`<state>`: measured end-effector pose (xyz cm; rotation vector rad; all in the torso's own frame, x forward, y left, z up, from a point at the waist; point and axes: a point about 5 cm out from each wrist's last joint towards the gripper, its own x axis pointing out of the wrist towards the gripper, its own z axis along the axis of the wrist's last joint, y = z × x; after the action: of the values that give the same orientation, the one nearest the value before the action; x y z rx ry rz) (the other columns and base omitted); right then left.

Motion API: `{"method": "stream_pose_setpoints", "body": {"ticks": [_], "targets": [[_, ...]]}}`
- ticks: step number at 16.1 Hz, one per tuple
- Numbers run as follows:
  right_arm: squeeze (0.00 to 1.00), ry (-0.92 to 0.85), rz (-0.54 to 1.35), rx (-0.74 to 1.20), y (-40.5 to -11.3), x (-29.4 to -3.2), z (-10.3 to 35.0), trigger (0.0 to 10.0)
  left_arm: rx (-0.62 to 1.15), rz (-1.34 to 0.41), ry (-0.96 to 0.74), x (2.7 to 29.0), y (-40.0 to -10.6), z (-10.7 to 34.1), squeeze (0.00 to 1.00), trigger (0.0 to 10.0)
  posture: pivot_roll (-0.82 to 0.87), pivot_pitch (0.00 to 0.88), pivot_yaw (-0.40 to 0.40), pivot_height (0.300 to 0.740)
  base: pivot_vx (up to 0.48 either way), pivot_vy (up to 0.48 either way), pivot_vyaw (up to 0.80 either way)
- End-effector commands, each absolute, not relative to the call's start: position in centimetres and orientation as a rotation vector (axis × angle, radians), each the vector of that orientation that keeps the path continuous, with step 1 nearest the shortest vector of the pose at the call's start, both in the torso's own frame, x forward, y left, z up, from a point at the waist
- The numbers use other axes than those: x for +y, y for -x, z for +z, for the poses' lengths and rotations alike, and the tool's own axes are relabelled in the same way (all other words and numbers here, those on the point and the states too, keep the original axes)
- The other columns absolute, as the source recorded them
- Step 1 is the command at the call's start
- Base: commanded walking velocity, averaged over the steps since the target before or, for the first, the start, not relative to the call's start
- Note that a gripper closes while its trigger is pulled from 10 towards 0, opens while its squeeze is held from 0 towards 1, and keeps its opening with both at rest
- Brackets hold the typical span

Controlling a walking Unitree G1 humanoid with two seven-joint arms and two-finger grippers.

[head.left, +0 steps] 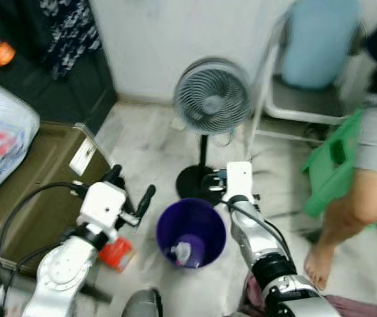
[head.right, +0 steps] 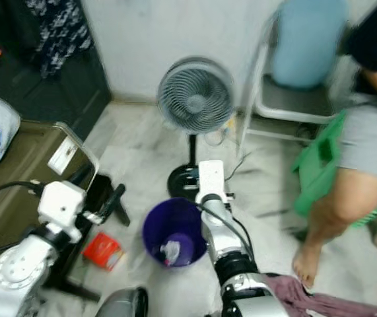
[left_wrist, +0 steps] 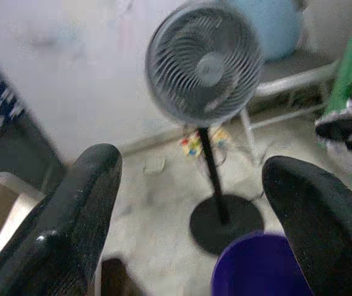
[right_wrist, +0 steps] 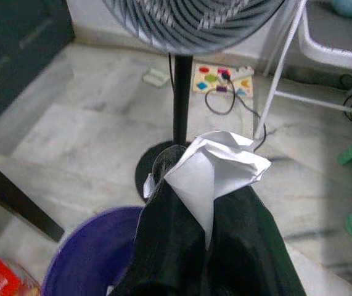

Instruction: Clean up the room

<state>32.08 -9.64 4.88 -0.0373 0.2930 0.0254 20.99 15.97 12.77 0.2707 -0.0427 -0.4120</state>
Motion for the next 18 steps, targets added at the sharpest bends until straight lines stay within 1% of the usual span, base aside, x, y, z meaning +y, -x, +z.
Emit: {"method": "stream_pose_setpoints", "body": {"ticks": [1, 5, 7, 11, 15, 18], "targets": [[0.00, 0.012, 0.035, 0.266, -32.6, -8.6, 5.7, 10.0, -0.031, -0.422, -0.281, 16.2, -20.6, 13.1, 0.00, 10.0, 0.27, 0.158, 0.044, 0.740, 0.000, 0.000, 0.00], [0.00, -0.005, 0.029, 0.261, -33.2, -7.9, 6.1, 10.0, -0.001, -0.416, -0.300, 16.8, -19.8, 13.5, 0.00, 10.0, 0.31, 0.191, 0.073, 0.740, 0.000, 0.000, 0.00], [0.00, -0.005, -0.004, 0.269, -33.4, -7.6, 6.0, 10.0, 0.038, -0.417, -0.321, 17.6, -18.6, 14.0, 0.00, 10.0, 0.34, 0.225, 0.095, 0.740, 0.000, 0.000, 0.00], [0.00, 0.006, -0.031, 0.289, -33.2, -7.6, 5.5, 10.0, 0.069, -0.414, -0.337, 18.2, -17.6, 14.4, 0.00, 10.0, 0.36, 0.259, 0.120, 0.740, 0.000, 0.000, 0.00], [0.00, 0.032, -0.051, 0.288, -33.8, -7.5, 5.9, 10.0, 0.110, -0.380, -0.389, 20.0, -17.2, 15.0, 0.00, 10.0, 0.41, 0.282, 0.149, 0.740, 0.000, 0.000, 0.00], [0.00, 0.031, -0.077, 0.273, -34.3, -7.7, 6.4, 10.0, 0.139, -0.400, -0.403, 20.7, -16.6, 15.3, 0.00, 10.0, 0.44, 0.296, 0.173, 0.740, 0.000, 0.000, 0.00]]}}
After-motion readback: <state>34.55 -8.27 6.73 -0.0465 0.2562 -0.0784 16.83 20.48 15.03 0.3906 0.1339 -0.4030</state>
